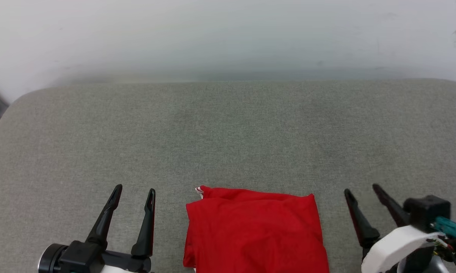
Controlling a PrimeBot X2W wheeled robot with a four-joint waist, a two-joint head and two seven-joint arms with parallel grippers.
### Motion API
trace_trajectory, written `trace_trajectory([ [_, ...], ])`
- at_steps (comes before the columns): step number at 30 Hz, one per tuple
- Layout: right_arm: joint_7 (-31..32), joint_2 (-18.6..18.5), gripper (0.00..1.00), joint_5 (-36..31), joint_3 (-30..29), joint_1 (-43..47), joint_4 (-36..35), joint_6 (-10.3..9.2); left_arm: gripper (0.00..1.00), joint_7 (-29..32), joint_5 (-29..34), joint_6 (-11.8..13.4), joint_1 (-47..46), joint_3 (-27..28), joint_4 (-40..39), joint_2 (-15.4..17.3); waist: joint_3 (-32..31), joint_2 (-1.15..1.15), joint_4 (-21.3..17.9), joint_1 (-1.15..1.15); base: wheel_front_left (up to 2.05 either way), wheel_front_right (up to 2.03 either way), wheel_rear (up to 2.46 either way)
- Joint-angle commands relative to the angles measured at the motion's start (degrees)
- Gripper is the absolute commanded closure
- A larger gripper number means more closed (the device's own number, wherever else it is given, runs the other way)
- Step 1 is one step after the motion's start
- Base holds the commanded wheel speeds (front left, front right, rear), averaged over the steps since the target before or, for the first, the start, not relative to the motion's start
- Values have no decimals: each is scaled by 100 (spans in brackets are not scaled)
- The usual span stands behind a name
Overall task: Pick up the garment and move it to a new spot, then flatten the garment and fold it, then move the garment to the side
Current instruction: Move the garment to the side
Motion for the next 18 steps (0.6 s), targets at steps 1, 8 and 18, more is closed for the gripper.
trace_trajectory([
  [1,697,-177,0,119,172,29,-110,-2,0,-11,44,-7,-46,-1,-2,12,72,0,32,0,0,0,0],
  [8,3392,-320,0,708,303,-158,-561,-2,0,-11,45,-7,-206,-107,31,1,340,0,167,0,0,0,0],
  [18,4907,-96,0,747,33,-421,-212,-2,0,-11,-140,-7,-513,-345,97,6,682,0,652,0,0,0,0],
])
